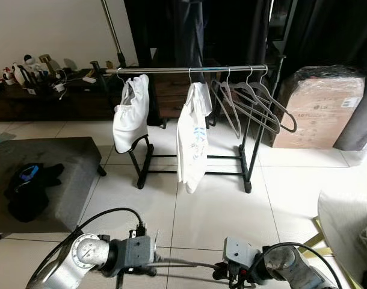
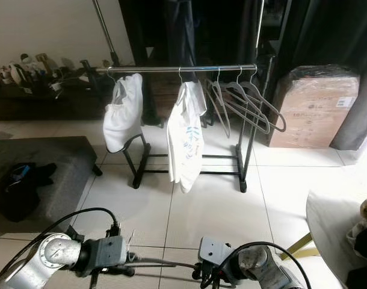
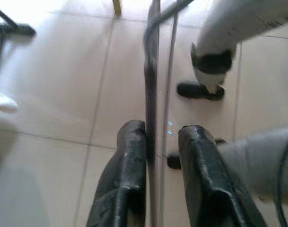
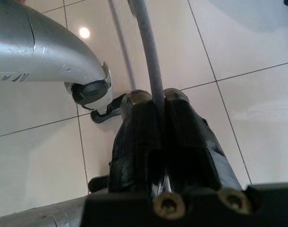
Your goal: Hang hanger
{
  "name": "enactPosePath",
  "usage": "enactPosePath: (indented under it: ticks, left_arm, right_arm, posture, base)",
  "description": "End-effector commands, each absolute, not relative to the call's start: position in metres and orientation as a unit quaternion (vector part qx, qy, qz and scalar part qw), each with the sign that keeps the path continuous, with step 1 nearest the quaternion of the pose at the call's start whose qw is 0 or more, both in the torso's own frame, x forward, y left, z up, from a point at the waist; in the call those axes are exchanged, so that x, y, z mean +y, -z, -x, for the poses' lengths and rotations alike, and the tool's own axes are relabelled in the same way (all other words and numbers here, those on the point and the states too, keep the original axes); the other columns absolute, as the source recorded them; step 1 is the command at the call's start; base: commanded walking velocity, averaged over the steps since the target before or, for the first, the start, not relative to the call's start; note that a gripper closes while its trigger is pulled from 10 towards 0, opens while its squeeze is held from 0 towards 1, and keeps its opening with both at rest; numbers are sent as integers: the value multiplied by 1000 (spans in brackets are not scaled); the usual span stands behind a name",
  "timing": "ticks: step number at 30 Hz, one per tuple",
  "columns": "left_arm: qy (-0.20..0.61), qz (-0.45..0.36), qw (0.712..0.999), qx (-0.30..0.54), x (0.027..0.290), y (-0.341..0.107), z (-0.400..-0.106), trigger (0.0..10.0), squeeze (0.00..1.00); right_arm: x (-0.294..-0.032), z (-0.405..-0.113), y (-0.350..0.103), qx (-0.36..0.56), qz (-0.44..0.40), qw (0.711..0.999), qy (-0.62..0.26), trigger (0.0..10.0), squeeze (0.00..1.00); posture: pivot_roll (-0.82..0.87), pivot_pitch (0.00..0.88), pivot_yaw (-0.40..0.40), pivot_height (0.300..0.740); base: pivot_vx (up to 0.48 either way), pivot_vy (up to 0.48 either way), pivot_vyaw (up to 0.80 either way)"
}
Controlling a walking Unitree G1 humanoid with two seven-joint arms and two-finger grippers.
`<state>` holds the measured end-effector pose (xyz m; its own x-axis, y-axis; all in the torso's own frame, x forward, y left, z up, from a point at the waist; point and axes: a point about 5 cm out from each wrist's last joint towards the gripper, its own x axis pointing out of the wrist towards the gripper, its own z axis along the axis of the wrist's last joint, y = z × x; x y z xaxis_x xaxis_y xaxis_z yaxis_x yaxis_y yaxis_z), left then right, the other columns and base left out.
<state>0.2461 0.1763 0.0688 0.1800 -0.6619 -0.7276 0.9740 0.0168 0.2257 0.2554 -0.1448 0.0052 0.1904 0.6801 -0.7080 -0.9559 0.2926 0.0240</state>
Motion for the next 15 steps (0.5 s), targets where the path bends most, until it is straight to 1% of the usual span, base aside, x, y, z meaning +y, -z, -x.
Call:
enactPosePath:
  ticks: [1,2,3,5,6,10,12,13,14,15]
  left_arm:
    - [611,-350,663,253,190,-70,-238,10000,1000]
    - [614,-348,658,263,194,-72,-236,10000,1000]
    - [614,-347,648,288,204,-76,-231,10000,1000]
    - [612,-347,648,293,207,-78,-230,10000,1000]
    - [595,-343,667,289,209,-86,-232,10000,1000]
    - [565,-327,707,272,205,-95,-235,10000,1000]
    - [535,-312,742,257,199,-98,-237,10000,1000]
    - [500,-293,778,242,191,-97,-241,10000,1000]
    - [500,-293,778,242,191,-97,-241,10000,1000]
    - [472,-268,806,235,182,-96,-243,10000,0]
  right_arm:
    - [-146,-255,-3,321,215,743,-547,0,0]
    - [-146,-254,-2,322,214,743,-546,0,0]
    - [-148,-253,1,331,208,746,-539,0,0]
    - [-149,-252,2,335,207,747,-535,0,0]
    - [-150,-253,5,342,194,758,-521,0,0]
    - [-150,-254,7,345,170,777,-498,0,0]
    - [-149,-256,8,347,155,790,-482,0,0]
    - [-148,-256,9,348,152,792,-479,0,0]
    - [-148,-256,9,348,152,792,-479,0,0]
    - [-147,-256,10,349,152,791,-479,0,0]
  posture:
    - [-27,87,77,740]
    - [-27,87,77,740]
    - [-26,90,77,740]
    - [-25,90,78,740]
    - [-24,91,79,740]
    - [-17,92,81,740]
    - [-11,94,83,740]
    - [-8,96,86,740]
    - [-8,96,86,740]
    - [-10,98,87,740]
  base:
    - [0,0,0]
    - [0,0,0]
    - [0,0,0]
    - [0,0,0]
    - [0,0,0]
    - [0,0,0]
    - [0,0,0]
    - [0,0,0]
    - [0,0,0]
    - [0,0,0]
